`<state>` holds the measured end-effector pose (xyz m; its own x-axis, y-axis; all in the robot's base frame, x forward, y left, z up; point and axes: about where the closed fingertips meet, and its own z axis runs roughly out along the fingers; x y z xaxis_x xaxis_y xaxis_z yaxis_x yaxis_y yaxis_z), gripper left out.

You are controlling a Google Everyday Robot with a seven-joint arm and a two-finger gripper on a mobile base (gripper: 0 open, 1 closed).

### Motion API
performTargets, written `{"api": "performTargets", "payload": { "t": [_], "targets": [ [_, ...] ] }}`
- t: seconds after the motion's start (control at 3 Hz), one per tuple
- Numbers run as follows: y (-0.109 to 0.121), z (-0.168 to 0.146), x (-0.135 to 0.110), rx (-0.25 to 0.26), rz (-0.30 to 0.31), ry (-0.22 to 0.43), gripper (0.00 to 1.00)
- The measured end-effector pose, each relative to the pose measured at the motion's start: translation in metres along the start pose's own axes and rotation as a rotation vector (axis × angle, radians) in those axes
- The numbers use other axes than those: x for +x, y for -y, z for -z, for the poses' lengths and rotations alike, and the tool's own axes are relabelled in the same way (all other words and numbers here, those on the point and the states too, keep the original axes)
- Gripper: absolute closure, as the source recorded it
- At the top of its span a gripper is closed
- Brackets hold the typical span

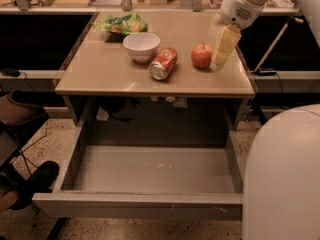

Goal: Place coke can into top drawer

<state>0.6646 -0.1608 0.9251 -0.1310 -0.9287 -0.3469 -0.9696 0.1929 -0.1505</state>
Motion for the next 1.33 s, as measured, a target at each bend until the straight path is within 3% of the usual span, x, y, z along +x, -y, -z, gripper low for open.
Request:
{"api": "performTargets", "payload": {
  "t": [0.33,1.0,1.33],
  "targets": [
    [0.010,-0.010,-0.009,0.036,0.008,0.037,0.00],
    [0.073,-0.089,-0.085,0.063,0.013,0.022,0.00],
    [0.097,-0.114,-0.104,0.098,-0.071,-0.013,0.00]
  ]
}}
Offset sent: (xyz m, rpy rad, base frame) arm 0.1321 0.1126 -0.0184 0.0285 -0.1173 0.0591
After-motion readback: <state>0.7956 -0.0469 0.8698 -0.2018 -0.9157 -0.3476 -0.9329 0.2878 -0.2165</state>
